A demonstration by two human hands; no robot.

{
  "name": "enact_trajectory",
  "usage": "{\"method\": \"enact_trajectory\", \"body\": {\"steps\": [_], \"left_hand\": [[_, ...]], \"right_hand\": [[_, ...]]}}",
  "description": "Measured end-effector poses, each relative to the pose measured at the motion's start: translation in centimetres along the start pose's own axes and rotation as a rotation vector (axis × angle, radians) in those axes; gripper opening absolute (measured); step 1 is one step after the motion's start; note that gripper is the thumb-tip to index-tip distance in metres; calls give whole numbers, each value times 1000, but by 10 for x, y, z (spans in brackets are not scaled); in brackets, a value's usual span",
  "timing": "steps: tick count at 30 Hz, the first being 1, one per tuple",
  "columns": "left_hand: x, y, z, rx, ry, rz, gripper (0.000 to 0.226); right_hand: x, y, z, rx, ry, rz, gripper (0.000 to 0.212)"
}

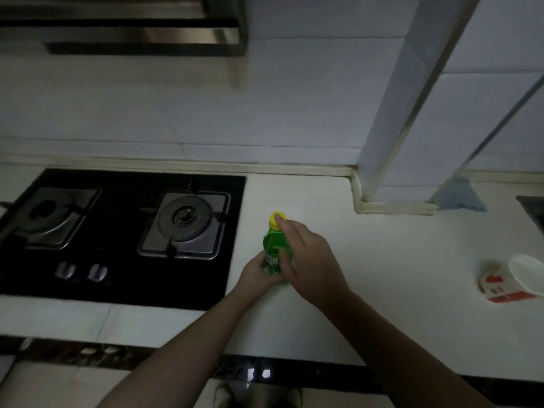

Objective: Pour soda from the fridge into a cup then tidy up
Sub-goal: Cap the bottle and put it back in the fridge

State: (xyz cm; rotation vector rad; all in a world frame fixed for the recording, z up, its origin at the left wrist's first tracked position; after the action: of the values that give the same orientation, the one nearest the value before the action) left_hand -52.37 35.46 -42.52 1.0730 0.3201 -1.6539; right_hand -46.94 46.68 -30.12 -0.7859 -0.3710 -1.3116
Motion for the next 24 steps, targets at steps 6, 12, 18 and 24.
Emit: {"method": "enact_trajectory", "body": {"steps": [6,12,18,24], "left_hand": [[34,37,54,-140,120,103,36],[75,99,120,-328,142,187,41],[126,181,170,-515,78,278,46],[168,274,192,-616,142,345,49]], "right_hand": [[54,-28,-36,61,-101,161,66],[128,-45,-88,147,-155,341,68],[209,-26,-136,233,-240,498,64],[287,14,-174,350,-431,498,57]]}}
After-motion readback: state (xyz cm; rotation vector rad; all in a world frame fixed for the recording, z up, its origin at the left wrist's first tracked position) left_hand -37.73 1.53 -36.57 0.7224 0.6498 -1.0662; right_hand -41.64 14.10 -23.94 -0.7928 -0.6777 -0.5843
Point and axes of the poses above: each hand's wrist, its own y-axis away from the middle knuckle, its own z-axis out of the back of the hand, x = y × z, the point moved 5 cm from there along -y, towards the middle knuckle, and after that the axes turned 15 degrees about -y, right-handed, at the moved point
